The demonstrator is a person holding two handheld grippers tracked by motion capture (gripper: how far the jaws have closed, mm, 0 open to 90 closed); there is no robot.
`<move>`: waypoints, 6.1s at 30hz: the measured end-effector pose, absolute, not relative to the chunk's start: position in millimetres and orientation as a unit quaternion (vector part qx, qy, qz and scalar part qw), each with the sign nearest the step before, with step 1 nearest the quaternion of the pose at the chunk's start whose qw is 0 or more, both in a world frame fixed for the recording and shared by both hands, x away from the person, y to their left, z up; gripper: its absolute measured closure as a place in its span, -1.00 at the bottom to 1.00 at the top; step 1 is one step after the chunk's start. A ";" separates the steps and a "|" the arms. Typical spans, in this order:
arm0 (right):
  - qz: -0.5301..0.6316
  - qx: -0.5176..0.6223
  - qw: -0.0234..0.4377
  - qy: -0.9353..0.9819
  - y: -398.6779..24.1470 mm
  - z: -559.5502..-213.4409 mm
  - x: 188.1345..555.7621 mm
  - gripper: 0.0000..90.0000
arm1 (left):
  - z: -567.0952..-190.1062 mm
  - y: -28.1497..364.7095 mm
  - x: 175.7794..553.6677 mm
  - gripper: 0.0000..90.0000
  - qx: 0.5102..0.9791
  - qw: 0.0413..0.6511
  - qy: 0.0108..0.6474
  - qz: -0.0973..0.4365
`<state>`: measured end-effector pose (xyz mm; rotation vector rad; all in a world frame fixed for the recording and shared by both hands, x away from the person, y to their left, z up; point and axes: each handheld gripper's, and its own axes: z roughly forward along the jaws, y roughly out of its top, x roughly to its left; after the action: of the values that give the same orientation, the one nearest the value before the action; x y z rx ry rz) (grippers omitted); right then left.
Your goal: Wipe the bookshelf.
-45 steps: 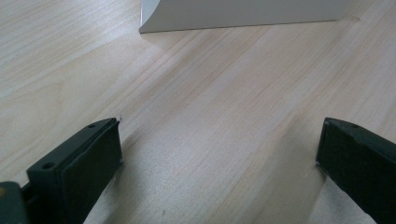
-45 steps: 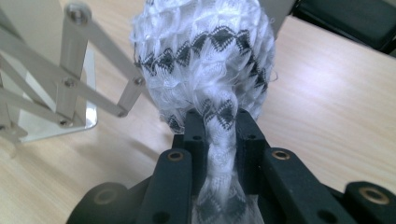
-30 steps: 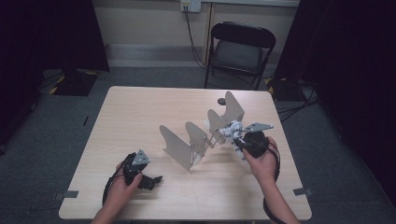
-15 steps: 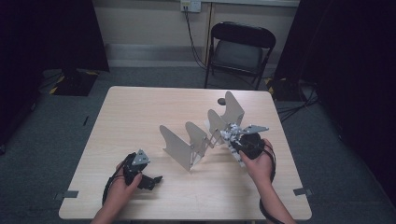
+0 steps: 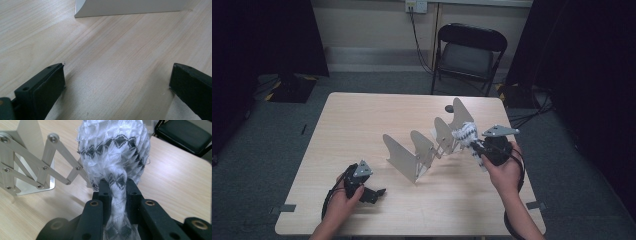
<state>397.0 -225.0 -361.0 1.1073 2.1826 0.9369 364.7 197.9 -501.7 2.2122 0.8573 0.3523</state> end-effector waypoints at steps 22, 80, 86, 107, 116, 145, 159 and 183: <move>0.329 0.416 0.203 0.823 -199.3 -435.9 410.4 0.76 | -501.7 197.9 364.6 -1.00 0.859 0.363 0.333 0.137; 0.301 0.411 0.173 0.843 -188.0 -469.1 396.6 0.74 | -501.6 197.8 364.7 -1.00 0.859 0.362 0.334 0.137; 0.300 0.413 0.166 0.843 -191.8 -469.1 392.7 0.74 | -501.6 197.9 364.7 -1.00 0.859 0.362 0.334 0.138; 0.364 0.405 0.227 0.808 -200.8 -374.0 386.0 0.74 | -501.2 197.4 366.2 -1.00 0.861 0.360 0.333 0.139; 0.343 0.409 0.206 0.820 -185.7 -404.0 395.4 0.75 | -501.5 196.9 365.8 -1.00 0.859 0.362 0.335 0.139; 0.306 0.428 0.177 0.832 -200.2 -446.7 385.1 0.74 | -501.5 196.9 365.8 -1.00 0.859 0.362 0.335 0.139; 0.360 0.388 0.231 0.816 -191.4 -360.3 384.4 0.74 | -501.5 196.8 365.8 -1.00 0.859 0.362 0.335 0.138; 0.321 0.405 0.182 0.837 -170.7 -434.7 397.5 0.74 | -501.7 196.7 365.8 -1.00 0.859 0.363 0.334 0.139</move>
<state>397.5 -170.7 -434.7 1.1424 2.3622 0.9071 365.8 196.7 -501.7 2.2099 0.8596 0.3570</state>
